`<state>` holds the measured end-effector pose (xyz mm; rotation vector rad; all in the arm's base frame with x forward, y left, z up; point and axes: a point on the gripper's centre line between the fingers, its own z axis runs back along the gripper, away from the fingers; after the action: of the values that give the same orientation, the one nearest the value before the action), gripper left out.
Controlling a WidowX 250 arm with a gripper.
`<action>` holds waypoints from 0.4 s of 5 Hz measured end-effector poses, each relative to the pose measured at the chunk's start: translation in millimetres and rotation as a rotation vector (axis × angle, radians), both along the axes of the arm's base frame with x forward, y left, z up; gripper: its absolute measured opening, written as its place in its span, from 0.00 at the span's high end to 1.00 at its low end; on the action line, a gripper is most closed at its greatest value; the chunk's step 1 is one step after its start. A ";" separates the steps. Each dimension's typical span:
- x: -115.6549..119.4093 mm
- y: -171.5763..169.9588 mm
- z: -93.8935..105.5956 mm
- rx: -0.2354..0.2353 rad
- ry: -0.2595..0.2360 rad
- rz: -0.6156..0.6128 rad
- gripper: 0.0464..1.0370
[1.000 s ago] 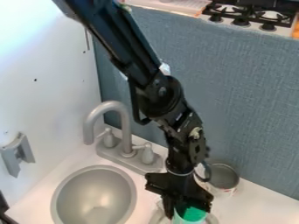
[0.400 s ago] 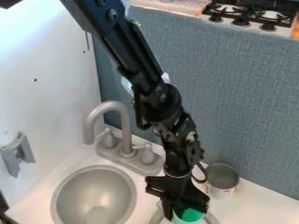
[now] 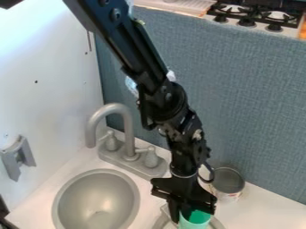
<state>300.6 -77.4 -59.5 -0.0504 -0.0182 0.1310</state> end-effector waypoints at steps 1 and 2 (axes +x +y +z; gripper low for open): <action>-1.6 -0.7 2.6 0.000 0.032 0.044 0.73; 0.6 3.0 19.1 -0.018 0.015 0.077 0.44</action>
<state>301.2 -74.4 -40.4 -0.0668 -0.0036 0.2087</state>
